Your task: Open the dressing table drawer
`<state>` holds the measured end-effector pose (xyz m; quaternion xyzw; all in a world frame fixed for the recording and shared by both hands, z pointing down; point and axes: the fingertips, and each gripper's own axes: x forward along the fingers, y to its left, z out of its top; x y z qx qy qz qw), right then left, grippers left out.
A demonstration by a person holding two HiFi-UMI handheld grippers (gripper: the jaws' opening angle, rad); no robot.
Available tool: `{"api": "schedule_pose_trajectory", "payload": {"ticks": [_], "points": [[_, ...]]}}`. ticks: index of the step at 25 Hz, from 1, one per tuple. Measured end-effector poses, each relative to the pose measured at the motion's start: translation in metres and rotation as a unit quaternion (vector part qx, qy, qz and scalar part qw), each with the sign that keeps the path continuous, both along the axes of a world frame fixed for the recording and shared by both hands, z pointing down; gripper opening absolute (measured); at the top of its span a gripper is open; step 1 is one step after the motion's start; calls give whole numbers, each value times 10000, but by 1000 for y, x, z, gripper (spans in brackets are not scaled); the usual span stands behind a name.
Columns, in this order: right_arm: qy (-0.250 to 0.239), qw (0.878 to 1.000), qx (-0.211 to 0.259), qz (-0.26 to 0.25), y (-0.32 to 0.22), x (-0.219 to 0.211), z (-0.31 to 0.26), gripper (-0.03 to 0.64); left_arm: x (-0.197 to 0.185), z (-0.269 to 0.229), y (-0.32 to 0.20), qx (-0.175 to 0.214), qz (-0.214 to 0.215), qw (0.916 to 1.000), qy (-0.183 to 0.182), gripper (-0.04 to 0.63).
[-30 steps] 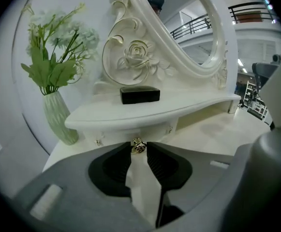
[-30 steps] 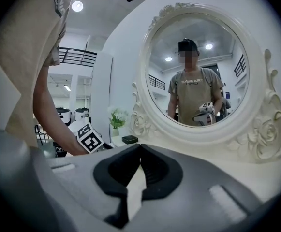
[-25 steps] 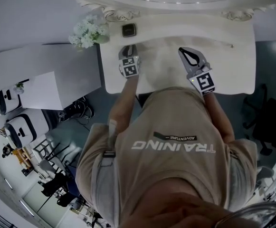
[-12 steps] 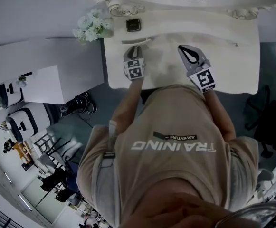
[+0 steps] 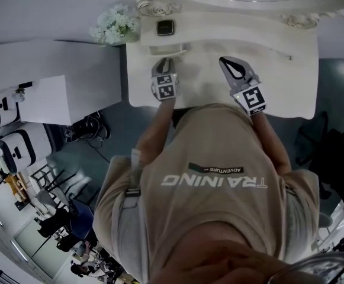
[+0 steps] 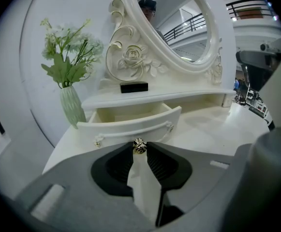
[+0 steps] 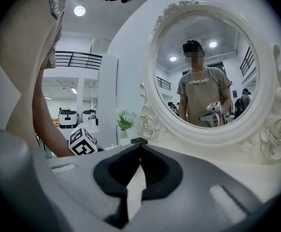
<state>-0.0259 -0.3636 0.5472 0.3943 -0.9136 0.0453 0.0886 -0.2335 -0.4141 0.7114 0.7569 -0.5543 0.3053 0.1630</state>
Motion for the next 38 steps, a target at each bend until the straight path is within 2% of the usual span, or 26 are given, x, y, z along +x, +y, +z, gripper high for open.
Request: {"api": "schedule_pose_trajectory", "payload": {"ticks": [11, 15, 17, 18, 21, 22, 26, 30, 35, 38], "points": [[-103, 9997, -175, -165, 14, -20, 12, 3, -7, 0, 19, -61, 22, 9999, 144, 103], [-125, 9993, -260, -220, 23, -33, 18, 3, -21, -6, 41, -90, -73, 9994, 323, 103], [-140, 9991, -313, -243, 25, -41, 19, 3, -23, -13, 51, -32, 31, 9990, 450, 101], [-146, 9990, -340, -241, 25, -44, 18, 3, -22, -20, 54, 55, 115, 9986, 511, 98], [-149, 9990, -369, -215, 25, -52, 10, 3, -17, -59, 60, 394, 399, 9965, 618, 14], [-152, 9990, -363, -209, 25, -55, 6, 3, -16, -73, 61, 512, 494, 9953, 661, 8], [-93, 9993, -296, -203, 21, -60, -11, 3, -15, -135, 59, 957, 790, 9888, 831, 8], [41, 9998, -110, -163, 2, -61, -27, 3, -11, -174, 46, 1286, 1093, 9799, 1060, 8], [362, 9987, 200, -313, -11, -76, -58, 3, -14, -218, 36, 1432, 1245, 9745, 1195, 8], [356, 9984, 354, -256, -21, -78, -79, 3, -16, -252, 28, 1630, 1280, 9713, 1170, 8]]}}
